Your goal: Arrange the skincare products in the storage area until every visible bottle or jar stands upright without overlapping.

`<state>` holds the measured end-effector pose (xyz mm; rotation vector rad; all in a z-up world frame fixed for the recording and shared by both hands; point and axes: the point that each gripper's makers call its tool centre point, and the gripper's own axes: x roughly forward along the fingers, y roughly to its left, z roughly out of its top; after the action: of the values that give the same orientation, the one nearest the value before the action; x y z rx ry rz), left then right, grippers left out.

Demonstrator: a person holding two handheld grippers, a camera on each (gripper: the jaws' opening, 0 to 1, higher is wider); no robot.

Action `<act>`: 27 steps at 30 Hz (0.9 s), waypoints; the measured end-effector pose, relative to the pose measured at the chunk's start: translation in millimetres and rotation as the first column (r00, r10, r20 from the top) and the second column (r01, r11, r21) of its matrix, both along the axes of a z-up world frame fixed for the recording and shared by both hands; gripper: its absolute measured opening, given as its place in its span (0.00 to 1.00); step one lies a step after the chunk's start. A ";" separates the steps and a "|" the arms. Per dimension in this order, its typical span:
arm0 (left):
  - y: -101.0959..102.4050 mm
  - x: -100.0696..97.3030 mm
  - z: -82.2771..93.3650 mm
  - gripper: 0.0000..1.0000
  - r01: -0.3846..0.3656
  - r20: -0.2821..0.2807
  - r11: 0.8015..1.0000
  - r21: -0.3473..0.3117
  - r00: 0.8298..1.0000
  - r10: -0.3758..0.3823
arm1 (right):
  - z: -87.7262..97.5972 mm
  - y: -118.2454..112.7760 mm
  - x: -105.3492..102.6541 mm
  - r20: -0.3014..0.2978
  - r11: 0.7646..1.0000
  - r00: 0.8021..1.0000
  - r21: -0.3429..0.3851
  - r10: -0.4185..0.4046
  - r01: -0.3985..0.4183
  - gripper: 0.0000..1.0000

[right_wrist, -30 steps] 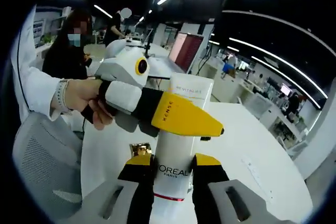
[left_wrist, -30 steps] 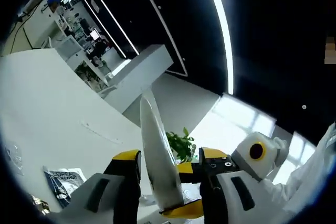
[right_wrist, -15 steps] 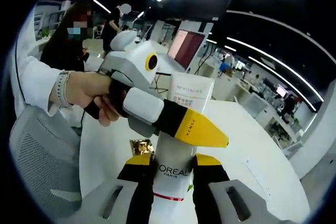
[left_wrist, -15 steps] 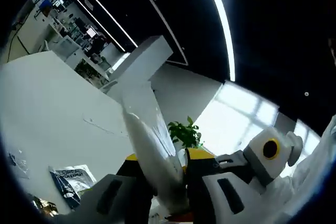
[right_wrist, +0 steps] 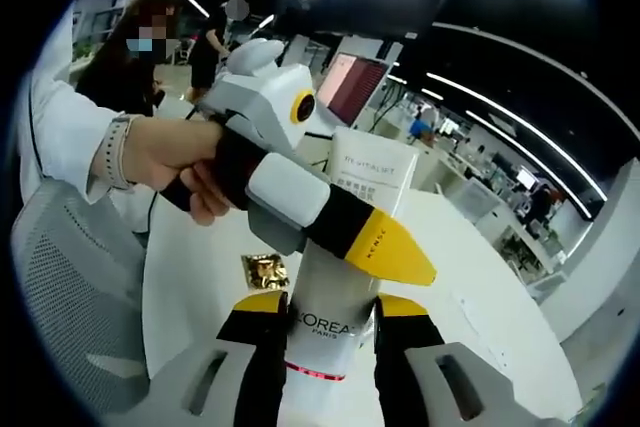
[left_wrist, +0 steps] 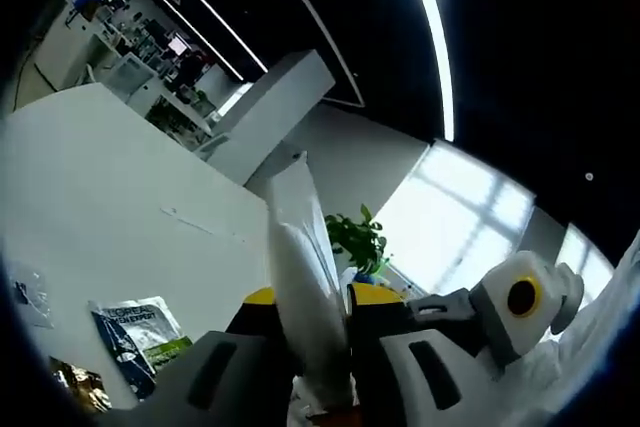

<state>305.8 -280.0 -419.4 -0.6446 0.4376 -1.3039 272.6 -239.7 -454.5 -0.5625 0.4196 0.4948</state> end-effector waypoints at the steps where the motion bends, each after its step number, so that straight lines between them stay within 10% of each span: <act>1: -1.0 -0.6 -0.9 0.13 0.001 0.003 1.000 0.004 1.000 -0.002 | -0.5 0.2 -0.4 -0.001 1.000 1.000 -0.006 0.006 -0.006 0.26; 17: 4.6 10.1 -19.5 0.12 -0.051 0.042 0.994 0.096 0.998 0.047 | -0.5 -15.2 -13.9 -0.003 0.999 1.000 -0.033 0.004 -0.004 0.18; 27: -10.9 -11.1 -44.8 0.12 0.024 0.181 0.965 0.262 0.981 -0.074 | 29.6 -47.7 -21.5 0.022 0.999 1.000 -0.048 -0.004 0.005 0.17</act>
<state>294.7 -290.9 -464.3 -0.2887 0.4597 -1.3143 251.1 -287.4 -425.0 -0.6126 0.4126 0.4753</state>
